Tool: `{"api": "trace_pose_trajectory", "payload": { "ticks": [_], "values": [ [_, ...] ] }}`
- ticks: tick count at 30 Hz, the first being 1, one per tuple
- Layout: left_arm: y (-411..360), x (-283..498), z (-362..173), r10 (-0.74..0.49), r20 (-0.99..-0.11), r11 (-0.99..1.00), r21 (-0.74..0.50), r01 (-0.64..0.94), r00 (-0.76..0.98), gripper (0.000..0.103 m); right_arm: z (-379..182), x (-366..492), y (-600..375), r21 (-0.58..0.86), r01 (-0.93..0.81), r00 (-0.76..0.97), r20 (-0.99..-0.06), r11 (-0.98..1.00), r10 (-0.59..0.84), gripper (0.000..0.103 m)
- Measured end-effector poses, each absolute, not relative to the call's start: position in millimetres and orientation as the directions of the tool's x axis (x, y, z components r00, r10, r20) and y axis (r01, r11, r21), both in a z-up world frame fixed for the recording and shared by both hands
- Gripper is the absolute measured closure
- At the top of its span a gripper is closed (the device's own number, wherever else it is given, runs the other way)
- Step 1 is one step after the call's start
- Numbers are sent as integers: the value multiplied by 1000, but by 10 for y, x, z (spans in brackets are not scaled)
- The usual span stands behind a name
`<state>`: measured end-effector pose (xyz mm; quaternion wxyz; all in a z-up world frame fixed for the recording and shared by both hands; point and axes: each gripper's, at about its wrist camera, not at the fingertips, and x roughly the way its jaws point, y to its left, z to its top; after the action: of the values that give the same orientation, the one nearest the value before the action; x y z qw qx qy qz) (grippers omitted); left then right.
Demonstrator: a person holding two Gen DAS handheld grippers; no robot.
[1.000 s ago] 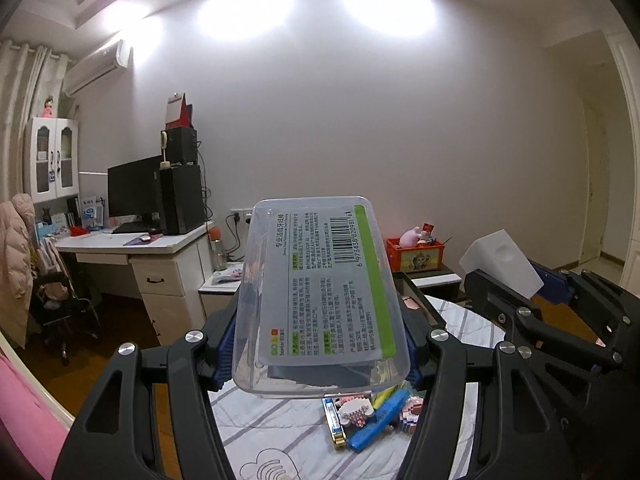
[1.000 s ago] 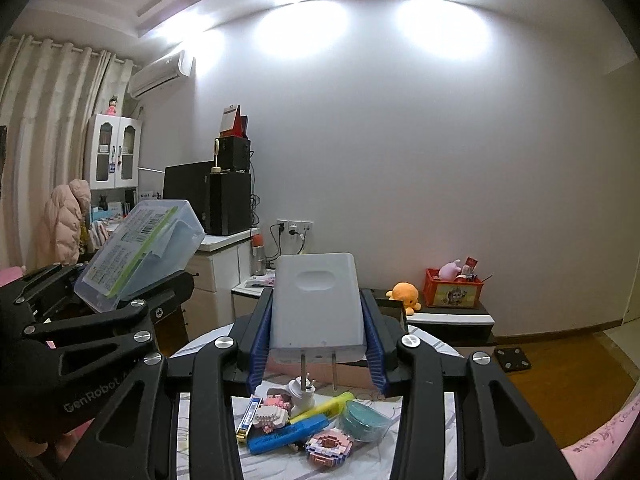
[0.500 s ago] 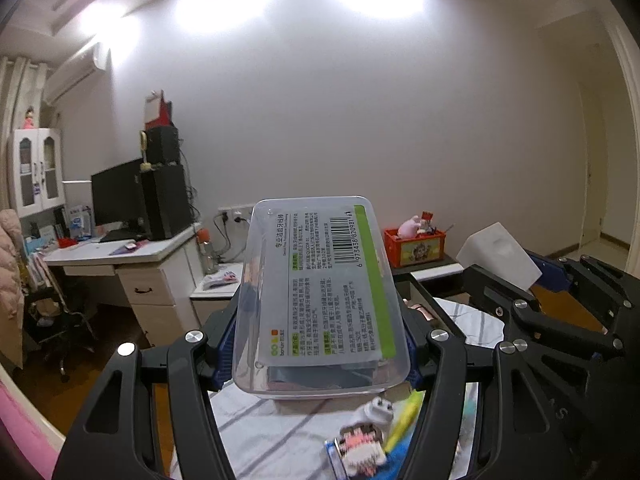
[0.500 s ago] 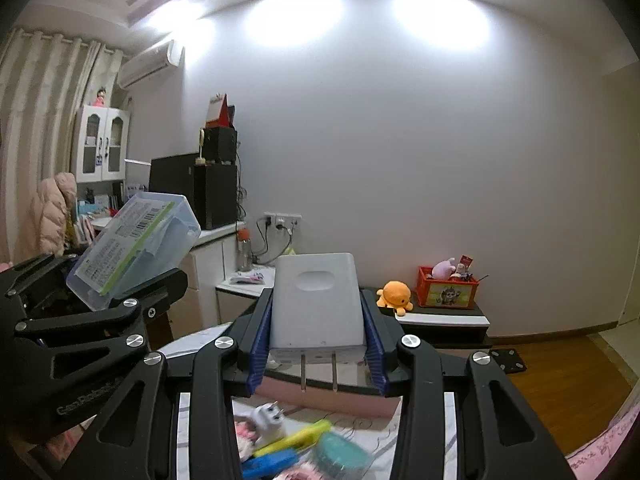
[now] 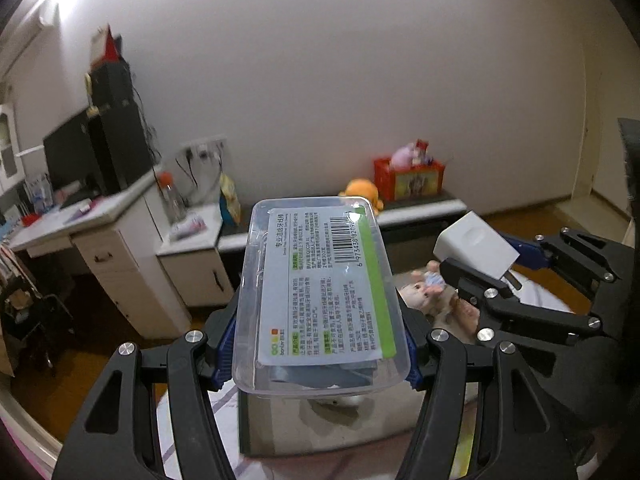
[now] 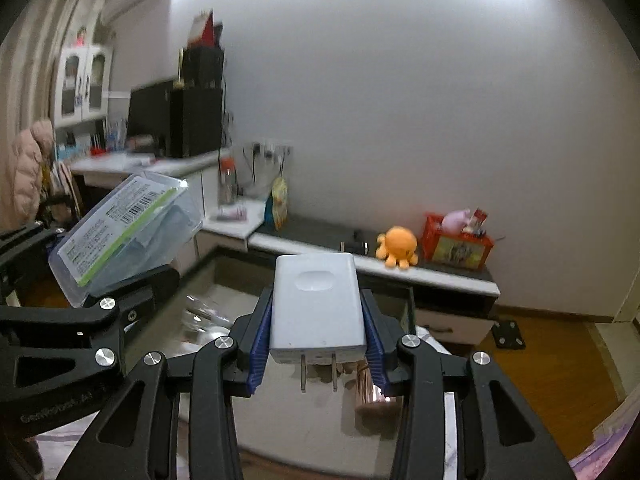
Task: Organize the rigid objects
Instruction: 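Lift both held items and carry them over the pink box, then open both tools to drop the case and charger into the box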
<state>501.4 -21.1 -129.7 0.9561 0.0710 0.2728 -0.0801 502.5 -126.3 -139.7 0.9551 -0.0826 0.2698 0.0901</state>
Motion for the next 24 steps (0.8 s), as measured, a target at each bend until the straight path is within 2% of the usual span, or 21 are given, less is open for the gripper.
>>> {"api": "trace_pose_trajectory", "payload": {
  "ticks": [3,6,18,19,20,22,24],
  "values": [
    [-185,5278,-1488,-140,-600,976,52,213,788,39,-1602,5272,-1281,-60,-245,766,-624,968,155,61],
    [-211,5412,-1633,-119,-638,973,77,216,761,39,-1762,5345,-1298,-32,-269,714,-678,963,177,61],
    [-104,5621,-1897,-84,-703,979,75,191,706,37,-1983,5414,-1133,-57,-325,641,-747,944,176,61],
    [-78,5612,-1888,-91,-703,980,60,187,705,35,-1976,5423,-1135,-56,-327,642,-745,943,178,61],
    [-56,5592,-1864,-95,-699,982,51,182,709,27,-1964,5430,-1137,-48,-327,642,-744,944,185,61],
    [-34,5532,-1801,-87,-685,983,58,173,723,17,-1927,5405,-1143,-42,-320,655,-731,947,189,57],
    [-24,5438,-1735,-94,-673,980,65,186,733,17,-1873,5349,-1148,-47,-310,671,-719,949,184,39]
  ]
}}
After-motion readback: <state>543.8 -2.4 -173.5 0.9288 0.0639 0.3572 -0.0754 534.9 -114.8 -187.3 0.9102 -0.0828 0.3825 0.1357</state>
